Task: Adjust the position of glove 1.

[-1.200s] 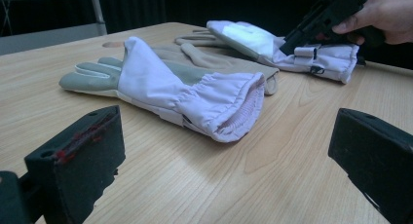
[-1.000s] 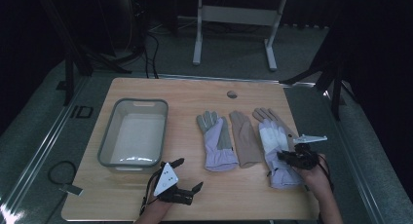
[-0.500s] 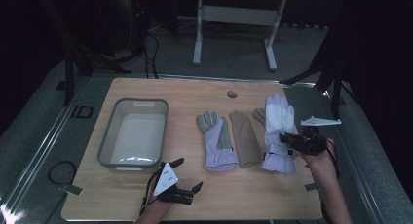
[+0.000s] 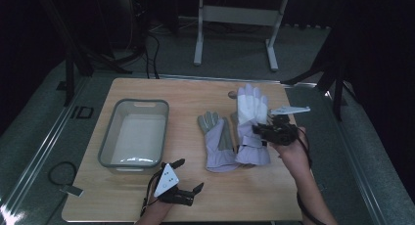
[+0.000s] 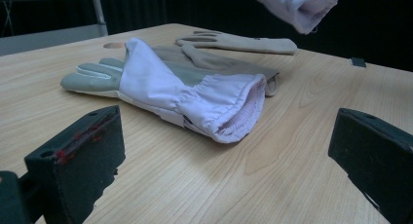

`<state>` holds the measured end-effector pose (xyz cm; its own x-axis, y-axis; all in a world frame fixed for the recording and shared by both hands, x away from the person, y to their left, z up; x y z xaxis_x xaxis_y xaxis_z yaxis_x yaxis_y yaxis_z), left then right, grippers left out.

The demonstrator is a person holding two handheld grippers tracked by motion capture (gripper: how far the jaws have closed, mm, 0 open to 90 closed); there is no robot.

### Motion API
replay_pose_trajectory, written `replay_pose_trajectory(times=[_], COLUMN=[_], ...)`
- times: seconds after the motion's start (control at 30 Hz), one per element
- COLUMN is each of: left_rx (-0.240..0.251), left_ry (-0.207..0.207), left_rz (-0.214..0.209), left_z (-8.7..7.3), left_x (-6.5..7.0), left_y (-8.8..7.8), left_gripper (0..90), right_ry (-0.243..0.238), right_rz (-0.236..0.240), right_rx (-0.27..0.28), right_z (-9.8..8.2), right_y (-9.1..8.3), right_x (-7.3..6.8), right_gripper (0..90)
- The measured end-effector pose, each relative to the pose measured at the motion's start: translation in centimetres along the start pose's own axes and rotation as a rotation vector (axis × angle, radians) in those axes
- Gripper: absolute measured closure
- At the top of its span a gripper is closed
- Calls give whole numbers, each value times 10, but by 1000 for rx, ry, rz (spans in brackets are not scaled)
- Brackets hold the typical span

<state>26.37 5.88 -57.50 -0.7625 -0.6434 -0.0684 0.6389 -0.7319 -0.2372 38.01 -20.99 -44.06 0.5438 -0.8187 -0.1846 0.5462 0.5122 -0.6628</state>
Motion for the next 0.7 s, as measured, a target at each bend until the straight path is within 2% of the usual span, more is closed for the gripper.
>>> replay_pose_trajectory(times=[0.2,0.23,0.27,0.37,0.47,0.6,0.7], left_rx=[0,0,1,1,2,1,1], left_ry=[1,1,1,1,0,-1,-2], left_rz=[-2,-2,-3,-3,-3,-5,-6], left_z=[0,0,0,0,0,0,0], left_x=[0,0,0,0,0,0,0], left_y=[0,0,0,0,0,0,0], left_gripper=[0,0,0,0,0,0,0], right_ry=[-17,-17,-18,-30,-30,-5,-9], right_rz=[20,20,24,31,21,23,13], right_rx=[-35,-35,-47,-72,-98,-130,-153], right_z=[7,7,8,9,8,4,-1], right_y=[27,27,36,47,60,76,87], right_x=[-28,-28,-36,-45,-49,-48,-47], right_gripper=[798,798,798,798,798,797,796])
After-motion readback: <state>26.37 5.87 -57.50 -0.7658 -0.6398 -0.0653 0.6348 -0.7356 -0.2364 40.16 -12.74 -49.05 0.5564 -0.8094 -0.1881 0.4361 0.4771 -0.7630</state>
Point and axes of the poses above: each handheld gripper's, and its own axes: y roughly forward along the jaws, z roughly out of its top, x roughly to its right, the point moved 5 cm from there along y, roughly forward along the jaws, and after that the axes turned 5 degrees about y, right-handed, at the moved point
